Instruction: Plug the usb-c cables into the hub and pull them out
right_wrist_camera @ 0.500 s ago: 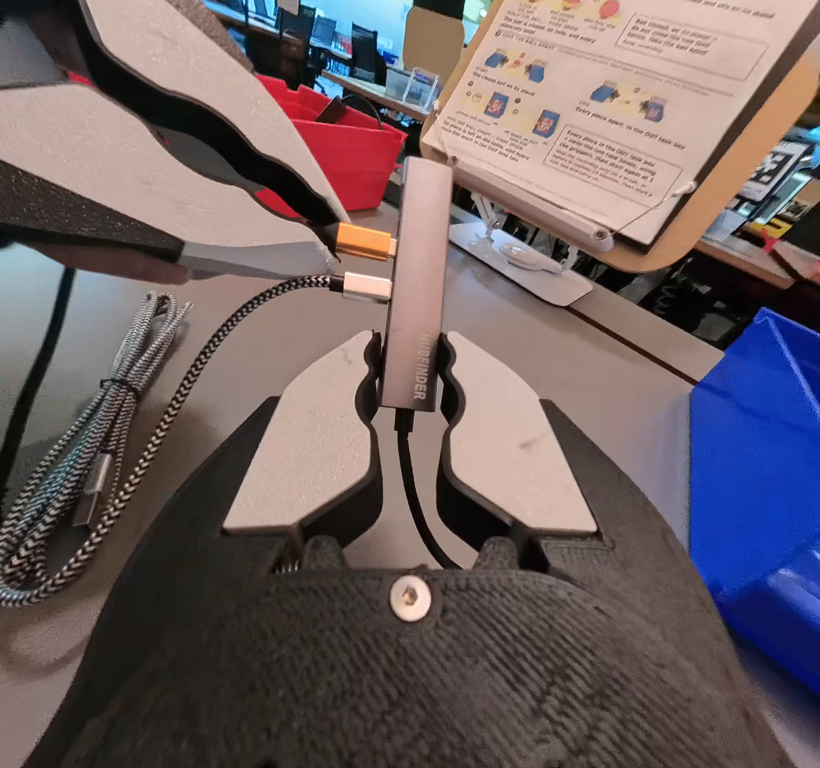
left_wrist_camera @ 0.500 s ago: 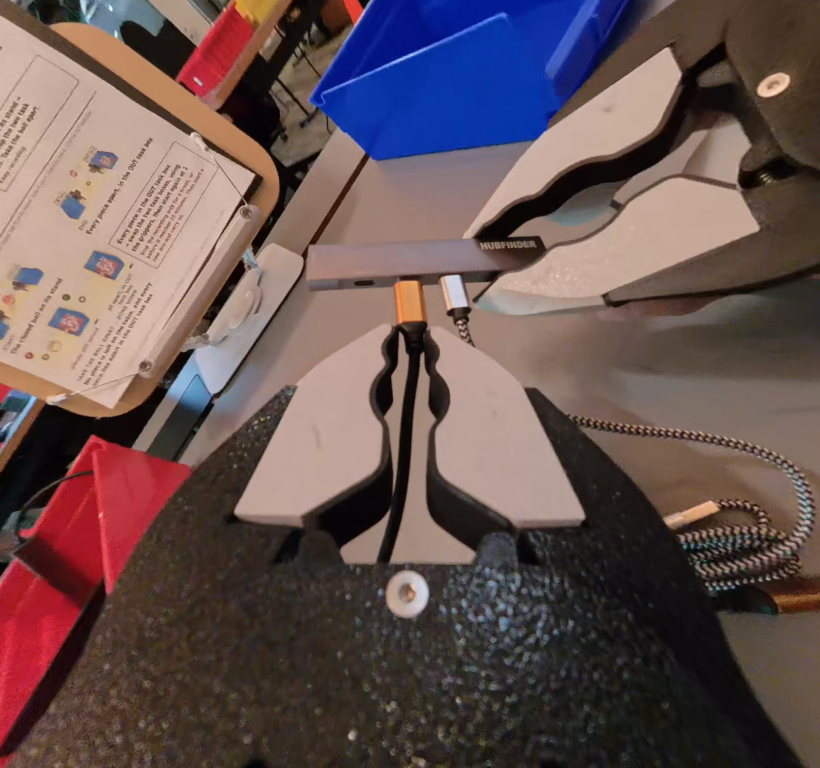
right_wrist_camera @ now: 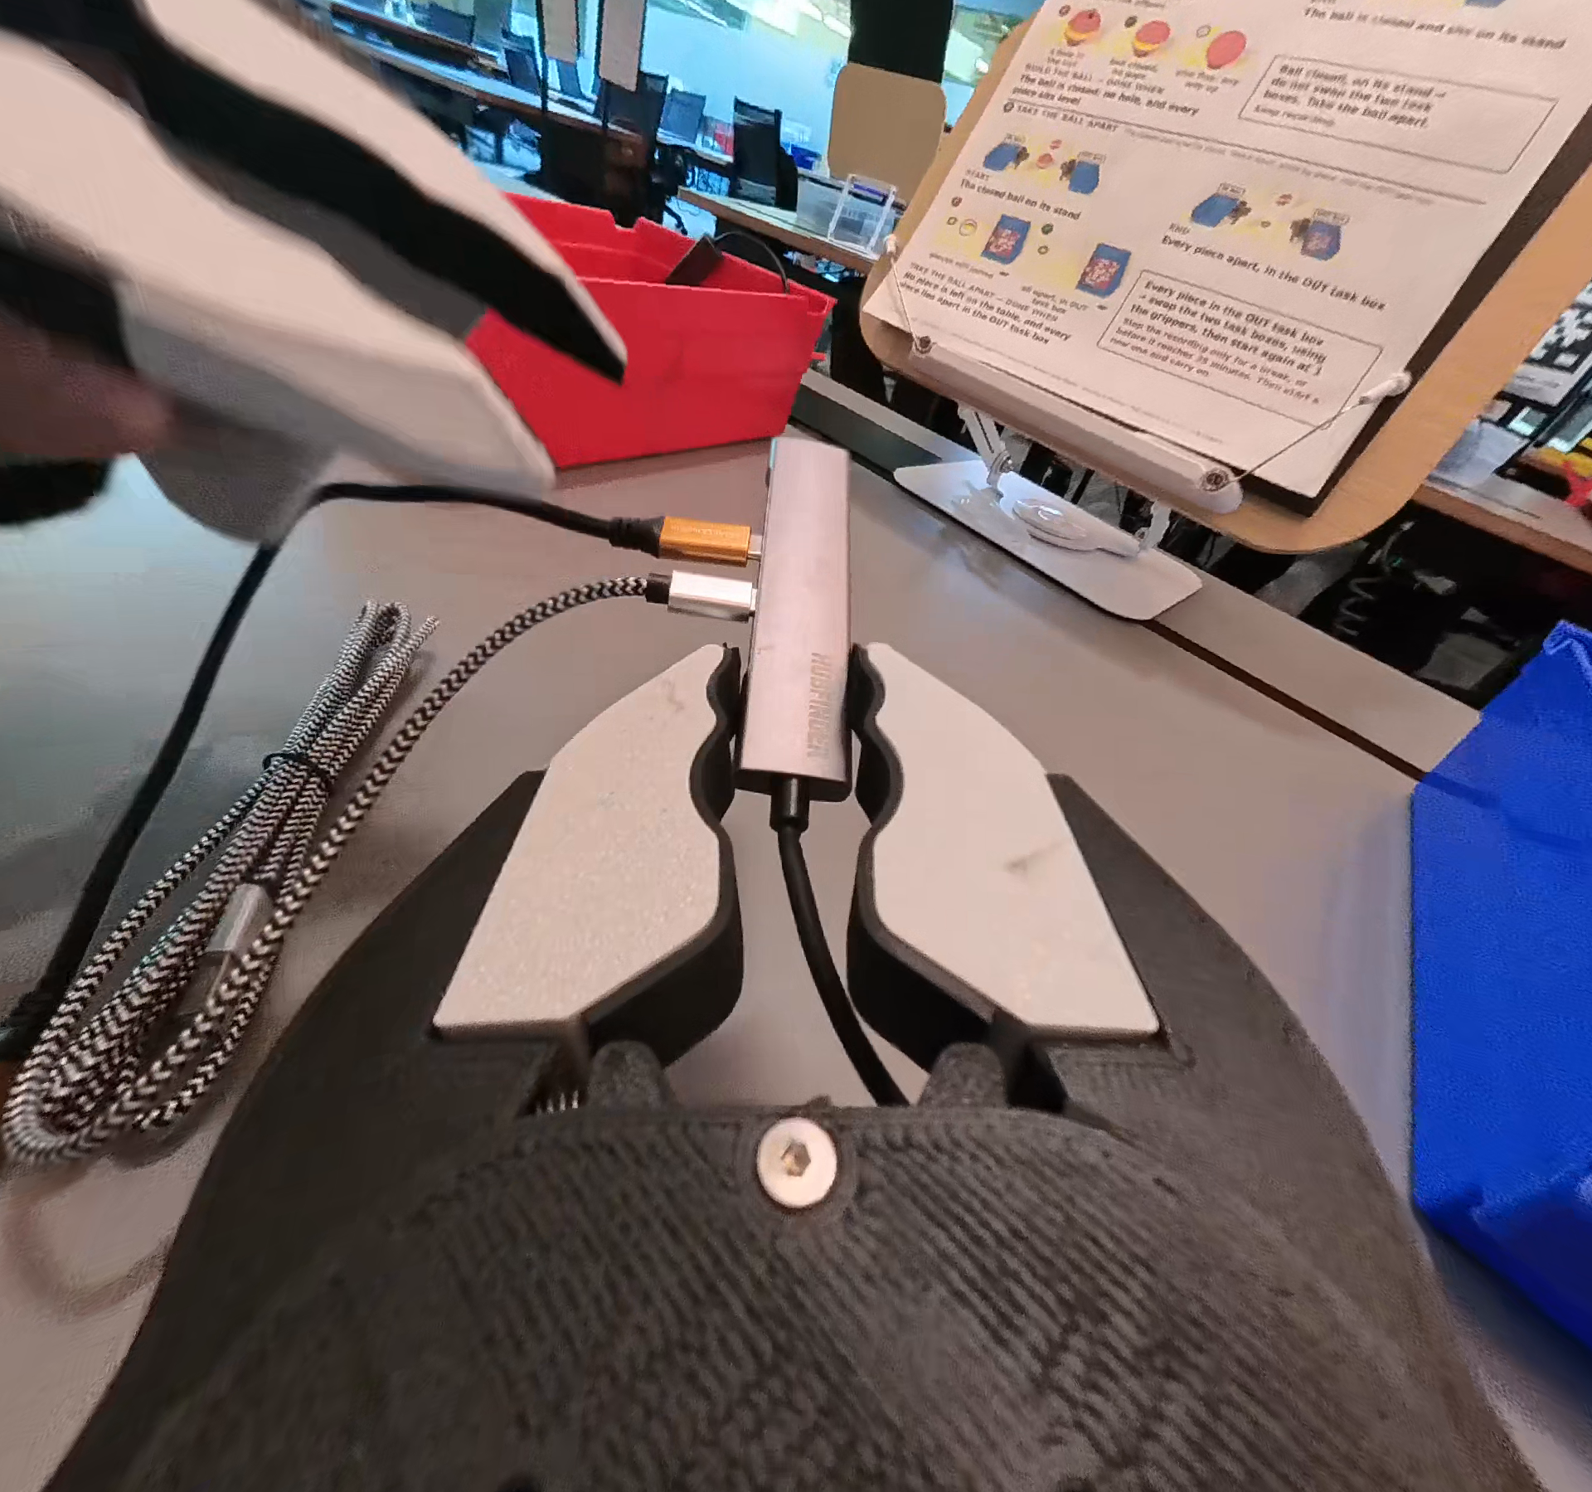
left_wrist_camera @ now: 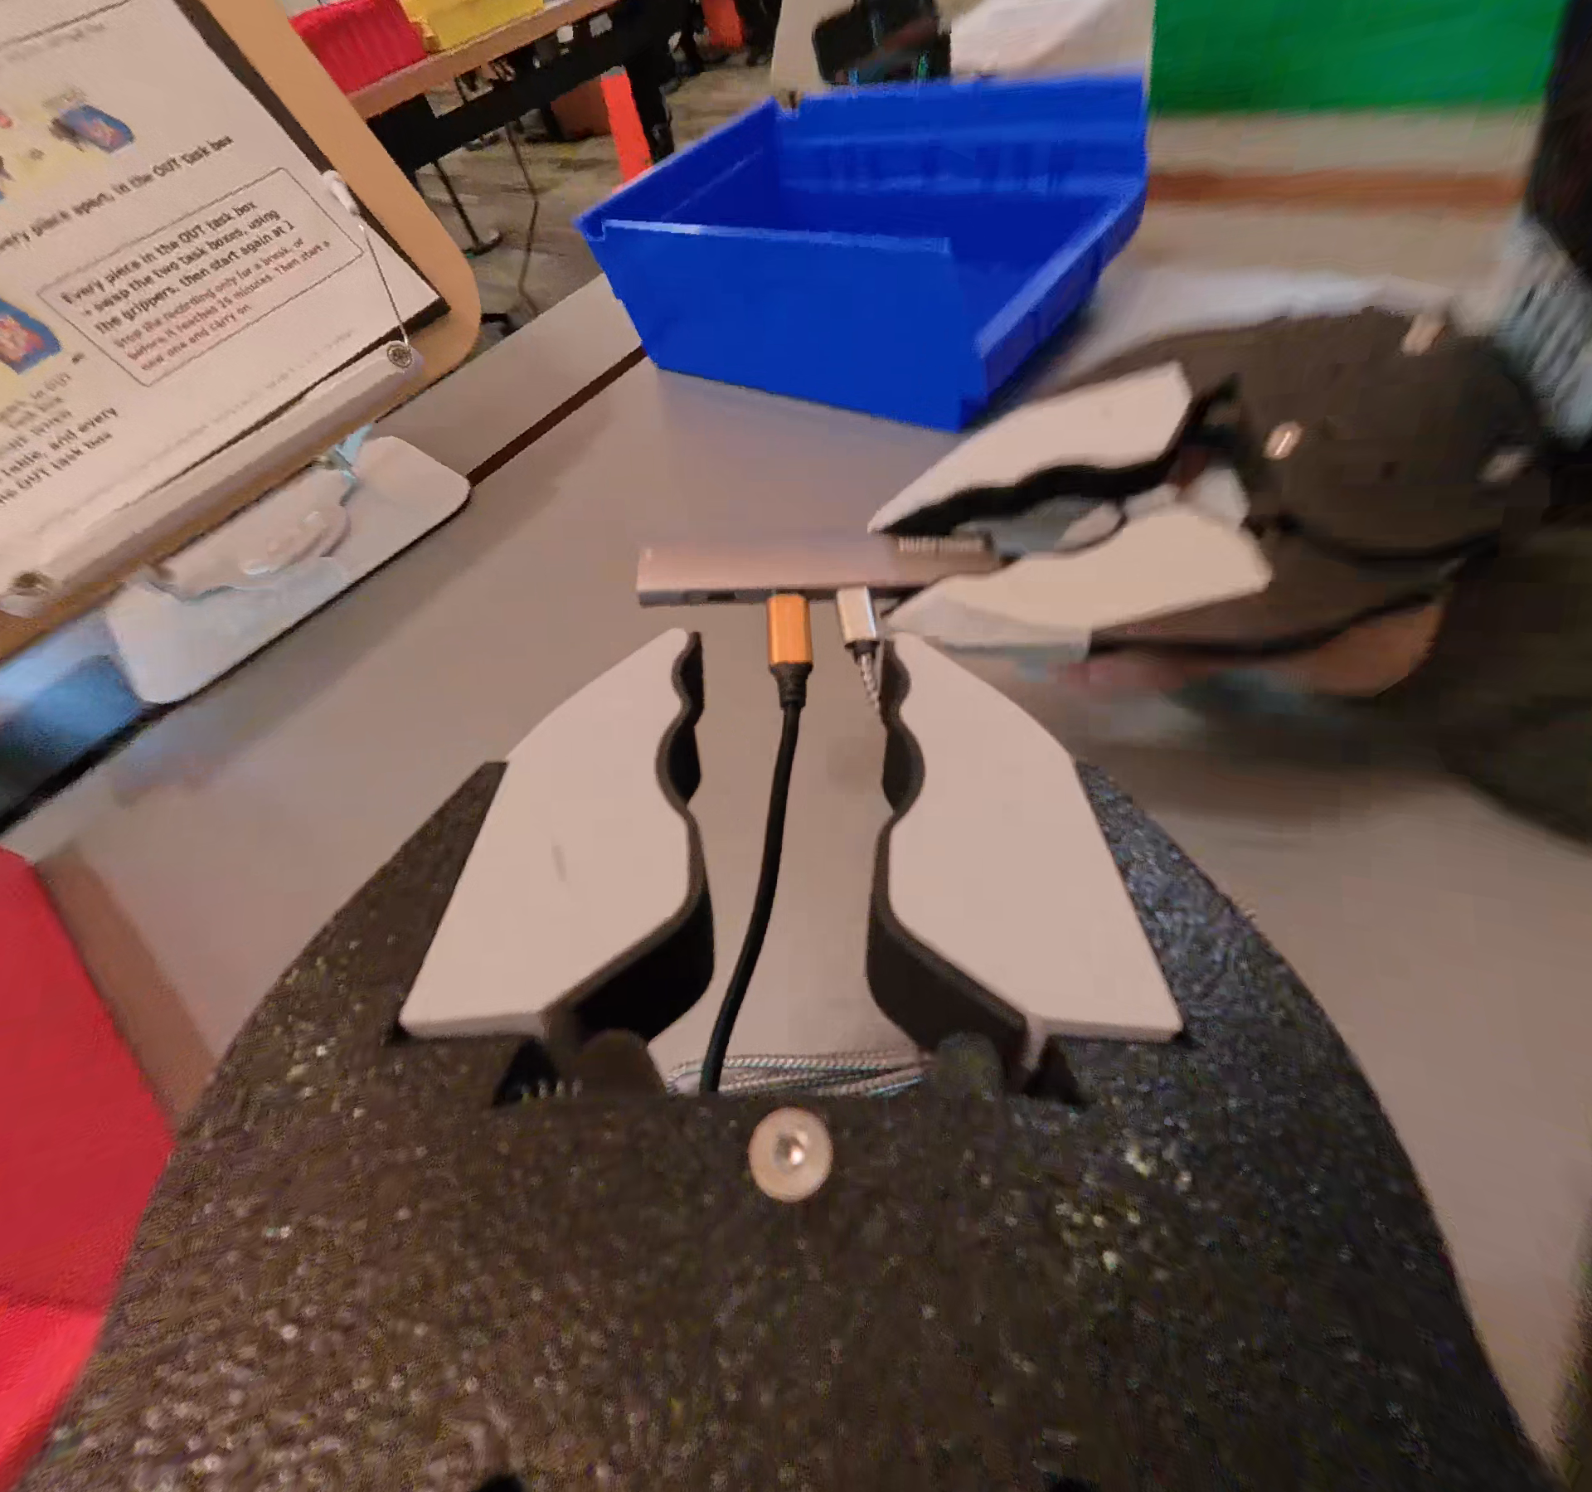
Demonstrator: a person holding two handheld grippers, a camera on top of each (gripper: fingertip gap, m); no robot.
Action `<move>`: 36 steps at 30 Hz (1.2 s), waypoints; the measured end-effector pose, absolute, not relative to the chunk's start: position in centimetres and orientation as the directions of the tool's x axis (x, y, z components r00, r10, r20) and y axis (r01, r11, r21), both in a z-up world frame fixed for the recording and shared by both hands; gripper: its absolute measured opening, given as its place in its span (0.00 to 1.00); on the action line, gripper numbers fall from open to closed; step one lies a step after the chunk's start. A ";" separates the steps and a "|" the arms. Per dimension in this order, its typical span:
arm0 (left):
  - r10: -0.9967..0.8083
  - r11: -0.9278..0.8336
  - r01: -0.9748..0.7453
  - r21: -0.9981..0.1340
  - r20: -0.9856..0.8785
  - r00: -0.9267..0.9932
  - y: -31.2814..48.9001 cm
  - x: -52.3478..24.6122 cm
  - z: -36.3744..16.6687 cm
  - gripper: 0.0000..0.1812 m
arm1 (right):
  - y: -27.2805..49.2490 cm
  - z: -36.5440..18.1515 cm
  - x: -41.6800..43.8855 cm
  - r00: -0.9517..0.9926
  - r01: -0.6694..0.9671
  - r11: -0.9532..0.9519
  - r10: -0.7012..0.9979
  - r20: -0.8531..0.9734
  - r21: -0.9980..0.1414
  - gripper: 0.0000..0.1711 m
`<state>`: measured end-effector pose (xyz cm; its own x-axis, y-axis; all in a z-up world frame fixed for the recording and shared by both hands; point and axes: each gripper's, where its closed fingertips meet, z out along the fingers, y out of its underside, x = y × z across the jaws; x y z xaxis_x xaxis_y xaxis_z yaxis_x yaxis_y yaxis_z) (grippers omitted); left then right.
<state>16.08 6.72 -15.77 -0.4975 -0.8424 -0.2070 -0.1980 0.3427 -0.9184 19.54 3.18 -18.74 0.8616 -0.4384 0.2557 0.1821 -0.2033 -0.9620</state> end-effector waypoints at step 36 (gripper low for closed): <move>-0.104 -0.446 -0.782 -0.435 0.893 -0.437 6.4 19.4 -15.0 0.06 | 3.9 -16.3 16.7 0.870 0.342 0.002 -0.378 0.316 -0.940 0.14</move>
